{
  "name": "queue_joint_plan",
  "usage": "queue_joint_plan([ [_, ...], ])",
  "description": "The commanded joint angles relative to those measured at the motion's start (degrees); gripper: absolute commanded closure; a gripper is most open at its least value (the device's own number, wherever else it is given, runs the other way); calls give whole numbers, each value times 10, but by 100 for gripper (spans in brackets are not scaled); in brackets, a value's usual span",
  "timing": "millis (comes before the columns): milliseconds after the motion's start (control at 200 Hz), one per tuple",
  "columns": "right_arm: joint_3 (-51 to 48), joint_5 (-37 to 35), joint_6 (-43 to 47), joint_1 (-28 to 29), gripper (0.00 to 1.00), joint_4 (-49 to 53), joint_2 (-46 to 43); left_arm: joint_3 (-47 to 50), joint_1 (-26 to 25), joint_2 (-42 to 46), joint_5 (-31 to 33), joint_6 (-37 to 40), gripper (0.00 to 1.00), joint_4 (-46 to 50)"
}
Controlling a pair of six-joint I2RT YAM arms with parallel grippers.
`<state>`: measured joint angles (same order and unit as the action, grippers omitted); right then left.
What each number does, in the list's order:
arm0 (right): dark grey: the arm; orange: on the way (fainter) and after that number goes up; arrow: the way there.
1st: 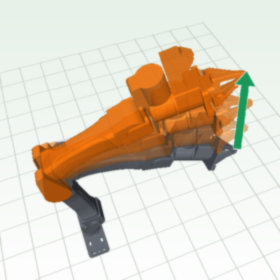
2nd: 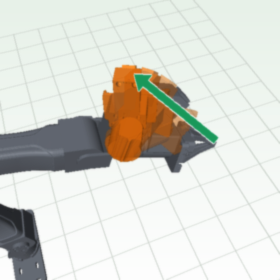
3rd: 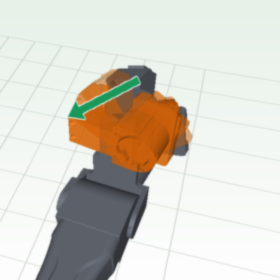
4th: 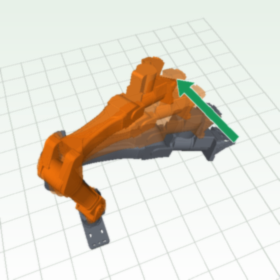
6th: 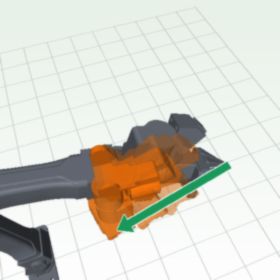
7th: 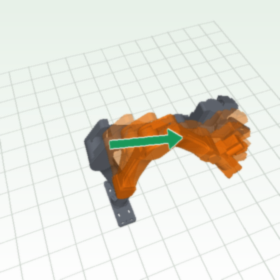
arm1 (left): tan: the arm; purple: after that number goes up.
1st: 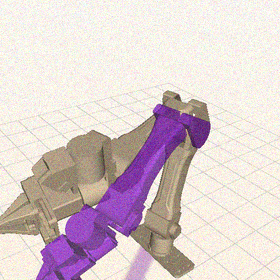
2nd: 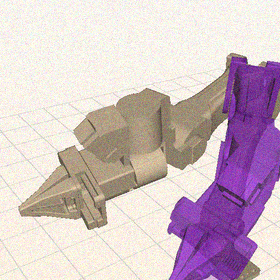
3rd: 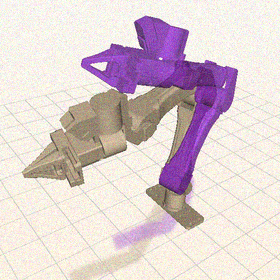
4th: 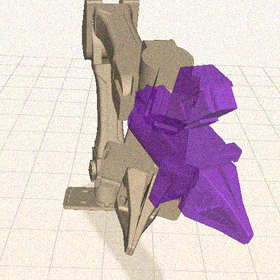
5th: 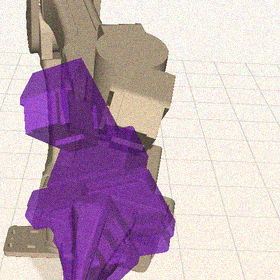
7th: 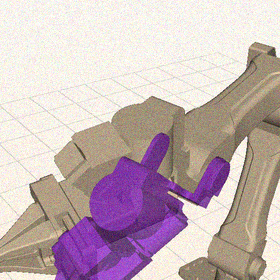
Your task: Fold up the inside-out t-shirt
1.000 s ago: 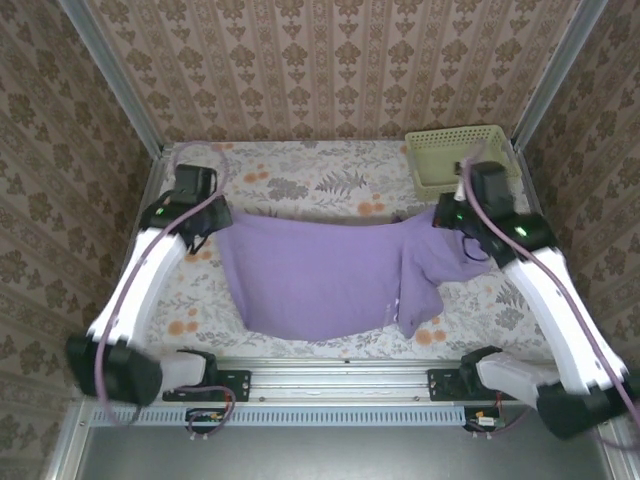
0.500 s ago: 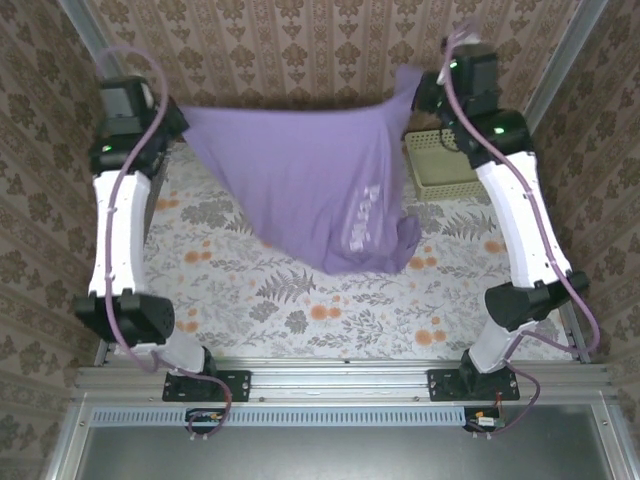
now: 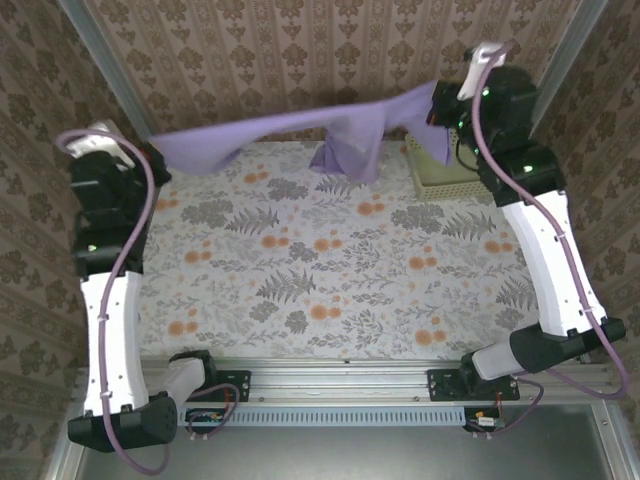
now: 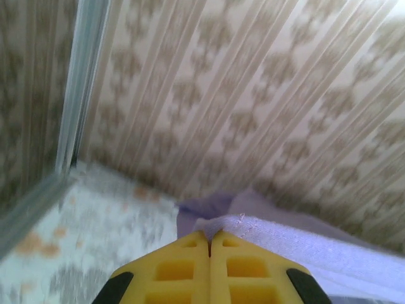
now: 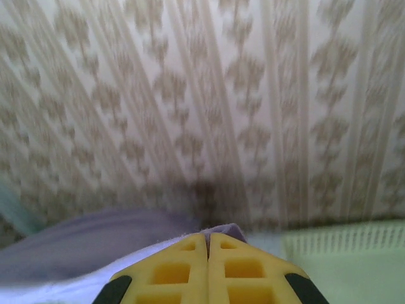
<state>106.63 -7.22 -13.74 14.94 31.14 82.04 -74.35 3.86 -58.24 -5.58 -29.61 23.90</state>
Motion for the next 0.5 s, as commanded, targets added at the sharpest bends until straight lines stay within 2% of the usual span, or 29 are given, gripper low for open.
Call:
queue_joint_plan([
  [0,-152,65,-47,2,100,-1,-50,120,0,9,-42,-34,100,13],
  [130,-373,95,-96,3,100,-32,-119,276,-16,18,-89,-48,100,18],
  [255,-539,104,-143,2,100,-39,-190,403,-29,33,-121,-76,100,9],
  [370,-639,114,-183,2,100,-33,-236,472,-31,58,-131,-94,100,8],
  [495,-702,130,-217,1,100,-43,-253,491,-31,95,-109,-102,100,28],
])
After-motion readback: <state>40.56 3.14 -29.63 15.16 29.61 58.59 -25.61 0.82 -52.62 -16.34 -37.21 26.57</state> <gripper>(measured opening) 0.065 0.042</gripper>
